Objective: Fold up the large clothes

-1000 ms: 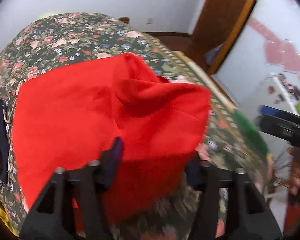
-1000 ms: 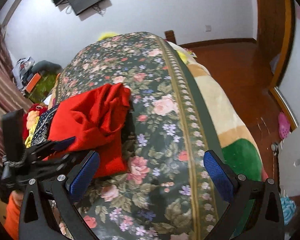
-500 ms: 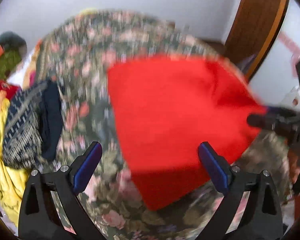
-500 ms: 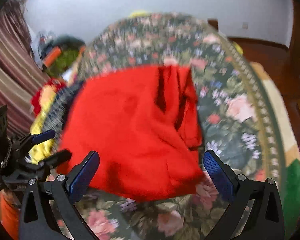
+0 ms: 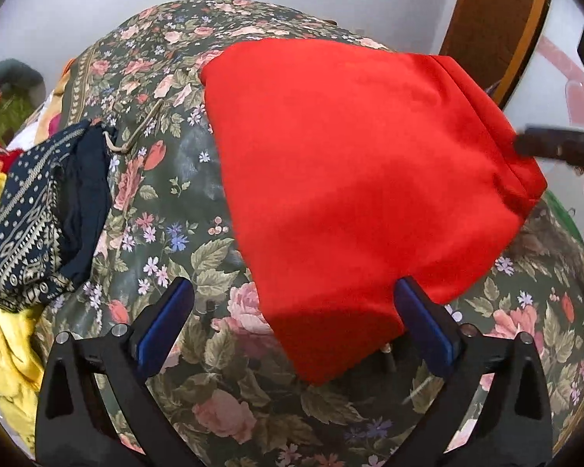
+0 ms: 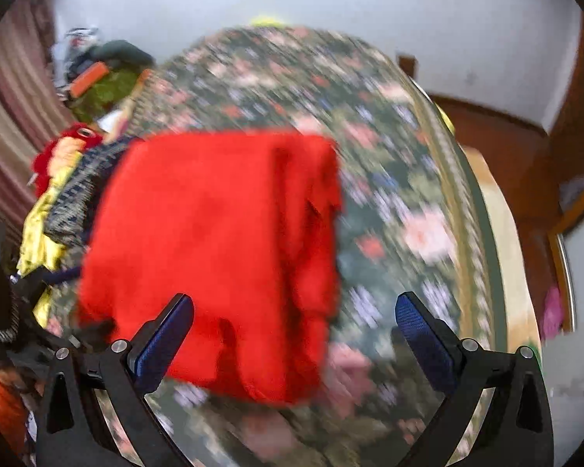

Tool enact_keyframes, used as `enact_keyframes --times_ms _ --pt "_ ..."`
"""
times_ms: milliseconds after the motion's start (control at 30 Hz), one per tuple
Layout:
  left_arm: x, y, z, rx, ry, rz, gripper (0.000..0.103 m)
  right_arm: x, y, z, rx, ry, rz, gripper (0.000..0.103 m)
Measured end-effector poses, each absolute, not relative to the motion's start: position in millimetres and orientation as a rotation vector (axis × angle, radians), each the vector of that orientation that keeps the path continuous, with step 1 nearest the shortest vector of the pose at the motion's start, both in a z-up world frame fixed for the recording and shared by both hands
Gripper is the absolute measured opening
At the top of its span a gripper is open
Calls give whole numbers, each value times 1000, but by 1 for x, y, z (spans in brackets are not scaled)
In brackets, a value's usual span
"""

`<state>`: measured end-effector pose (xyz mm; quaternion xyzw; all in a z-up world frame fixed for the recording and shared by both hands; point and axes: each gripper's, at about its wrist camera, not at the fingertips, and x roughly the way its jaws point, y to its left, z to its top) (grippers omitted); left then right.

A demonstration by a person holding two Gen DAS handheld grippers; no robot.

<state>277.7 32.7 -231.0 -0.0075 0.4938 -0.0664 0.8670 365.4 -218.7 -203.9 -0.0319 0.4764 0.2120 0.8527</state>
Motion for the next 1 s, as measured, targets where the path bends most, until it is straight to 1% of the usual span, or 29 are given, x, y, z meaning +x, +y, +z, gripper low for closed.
enact_keyframes --times_ms 100,200,233,333,400,467,533,667,767,867,1000 --pt "276 34 -231 -25 1033 -133 103 386 -197 -210 -90 1001 472 103" --pt "276 33 -230 -18 1031 -126 103 411 -196 -235 -102 1063 378 103" --pt "276 33 -230 -16 1030 -125 103 416 -204 -240 -93 1083 347 103" --pt "274 33 -227 -1 1024 -124 103 422 -247 -246 54 1117 341 102" --pt "272 34 -223 10 1015 -118 103 416 -273 -238 102 1102 301 102" --pt "271 37 -215 15 1006 -96 103 407 -290 -225 58 1068 211 103" --pt "270 42 -203 29 976 -62 103 398 -300 -209 45 1043 247 103" --pt "276 57 -175 37 913 -13 103 380 -301 -185 74 1002 351 103" --pt "288 67 -163 8 899 -16 103 371 -284 -180 102 995 463 103" --pt "302 74 -165 -56 918 -46 103 376 -264 -191 143 1024 557 103" --pt "327 82 -187 -194 1005 -126 103 388 -248 -225 225 1130 599 103"
